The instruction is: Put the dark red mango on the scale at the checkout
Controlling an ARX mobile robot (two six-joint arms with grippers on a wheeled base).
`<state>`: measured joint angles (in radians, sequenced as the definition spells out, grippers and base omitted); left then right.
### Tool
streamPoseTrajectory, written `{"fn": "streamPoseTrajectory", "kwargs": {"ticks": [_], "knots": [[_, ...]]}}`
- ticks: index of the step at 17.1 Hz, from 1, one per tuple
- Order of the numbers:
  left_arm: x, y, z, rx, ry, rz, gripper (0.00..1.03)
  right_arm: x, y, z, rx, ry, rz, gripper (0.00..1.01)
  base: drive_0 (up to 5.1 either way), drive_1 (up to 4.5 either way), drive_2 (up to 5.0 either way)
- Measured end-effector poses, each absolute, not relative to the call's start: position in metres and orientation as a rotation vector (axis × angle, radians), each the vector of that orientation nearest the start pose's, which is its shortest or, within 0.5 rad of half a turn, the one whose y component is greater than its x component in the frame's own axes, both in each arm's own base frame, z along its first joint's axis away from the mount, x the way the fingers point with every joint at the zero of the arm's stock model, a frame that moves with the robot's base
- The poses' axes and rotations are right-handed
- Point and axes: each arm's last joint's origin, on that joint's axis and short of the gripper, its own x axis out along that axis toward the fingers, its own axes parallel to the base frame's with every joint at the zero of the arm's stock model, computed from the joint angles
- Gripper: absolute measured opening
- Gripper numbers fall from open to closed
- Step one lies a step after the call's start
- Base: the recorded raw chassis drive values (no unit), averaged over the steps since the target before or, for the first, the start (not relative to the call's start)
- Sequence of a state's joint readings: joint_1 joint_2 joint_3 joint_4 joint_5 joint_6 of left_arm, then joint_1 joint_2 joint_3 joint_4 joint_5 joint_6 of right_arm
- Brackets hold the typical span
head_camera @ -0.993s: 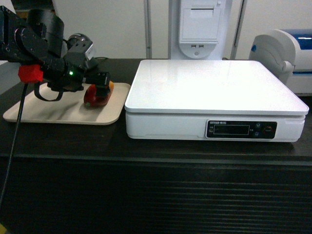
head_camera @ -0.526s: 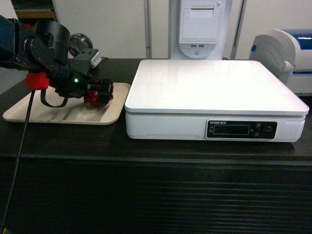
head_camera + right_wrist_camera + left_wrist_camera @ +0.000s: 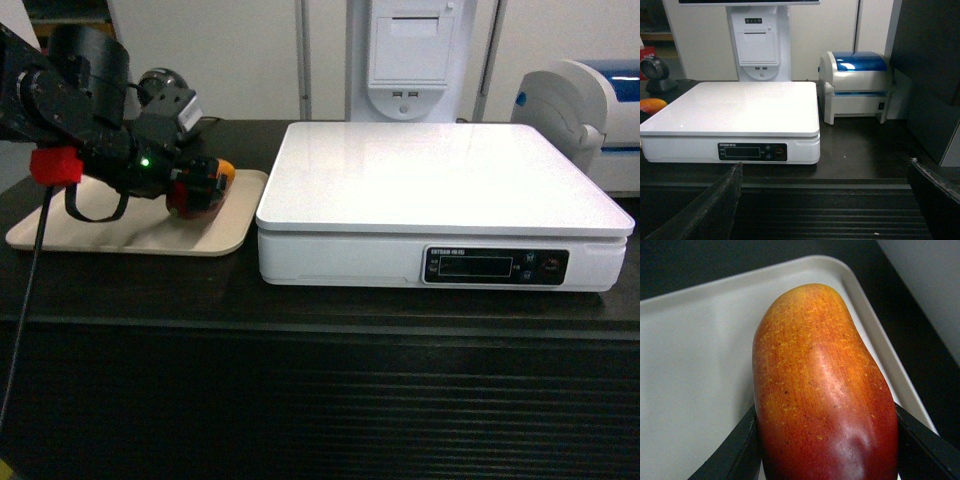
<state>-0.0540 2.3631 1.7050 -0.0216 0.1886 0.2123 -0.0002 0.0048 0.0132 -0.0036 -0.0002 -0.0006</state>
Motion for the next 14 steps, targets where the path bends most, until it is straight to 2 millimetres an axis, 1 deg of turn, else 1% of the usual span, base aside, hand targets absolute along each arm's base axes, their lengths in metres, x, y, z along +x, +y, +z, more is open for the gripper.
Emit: {"fn": "streamPoseTrajectory", "kwargs": {"ticks": [2, 3, 4, 5, 6, 7, 8, 9, 10, 11, 12, 13, 14], "knots": [[0.495, -0.036, 0.151, 0.147, 0.590, -0.286, 0.61, 0.097, 0.000, 0.167, -0.001, -0.005, 0.000, 0.98, 0.0, 0.00, 0.0], [0.478, -0.040, 0.175, 0.137, 0.526, -0.276, 0.61, 0.097, 0.000, 0.167, -0.001, -0.005, 0.000, 0.98, 0.0, 0.00, 0.0], [0.464, -0.044, 0.192, 0.131, 0.478, -0.273, 0.61, 0.097, 0.000, 0.167, -0.001, -0.005, 0.000, 0.98, 0.0, 0.00, 0.0], [0.449, -0.049, 0.205, 0.121, 0.443, -0.268, 0.61, 0.097, 0.000, 0.167, -0.001, -0.005, 0.000, 0.98, 0.0, 0.00, 0.0], [0.437, -0.053, 0.213, 0.112, 0.414, -0.257, 0.61, 0.097, 0.000, 0.167, -0.001, -0.005, 0.000, 0.98, 0.0, 0.00, 0.0], [0.418, -0.058, 0.222, 0.098, 0.377, -0.238, 0.61, 0.097, 0.000, 0.167, -0.001, -0.005, 0.000, 0.98, 0.0, 0.00, 0.0], [0.404, -0.063, 0.226, 0.094, 0.355, -0.215, 0.61, 0.097, 0.000, 0.167, -0.001, -0.005, 0.000, 0.98, 0.0, 0.00, 0.0], [0.386, -0.069, 0.229, 0.077, 0.336, -0.213, 0.61, 0.097, 0.000, 0.167, -0.001, -0.005, 0.000, 0.98, 0.0, 0.00, 0.0], [0.367, -0.074, 0.231, 0.068, 0.324, -0.212, 0.61, 0.097, 0.000, 0.167, -0.001, -0.005, 0.000, 0.98, 0.0, 0.00, 0.0], [0.342, -0.079, 0.235, 0.037, 0.309, -0.214, 0.61, 0.097, 0.000, 0.167, -0.001, -0.005, 0.000, 0.98, 0.0, 0.00, 0.0], [0.324, -0.084, 0.239, 0.013, 0.286, -0.209, 0.61, 0.097, 0.000, 0.167, -0.001, -0.005, 0.000, 0.98, 0.0, 0.00, 0.0], [0.308, -0.093, 0.242, -0.006, 0.268, -0.207, 0.61, 0.097, 0.000, 0.167, -0.001, -0.005, 0.000, 0.98, 0.0, 0.00, 0.0], [0.300, -0.100, 0.241, -0.023, 0.268, -0.211, 0.61, 0.097, 0.000, 0.167, -0.001, -0.005, 0.000, 0.98, 0.0, 0.00, 0.0]]}}
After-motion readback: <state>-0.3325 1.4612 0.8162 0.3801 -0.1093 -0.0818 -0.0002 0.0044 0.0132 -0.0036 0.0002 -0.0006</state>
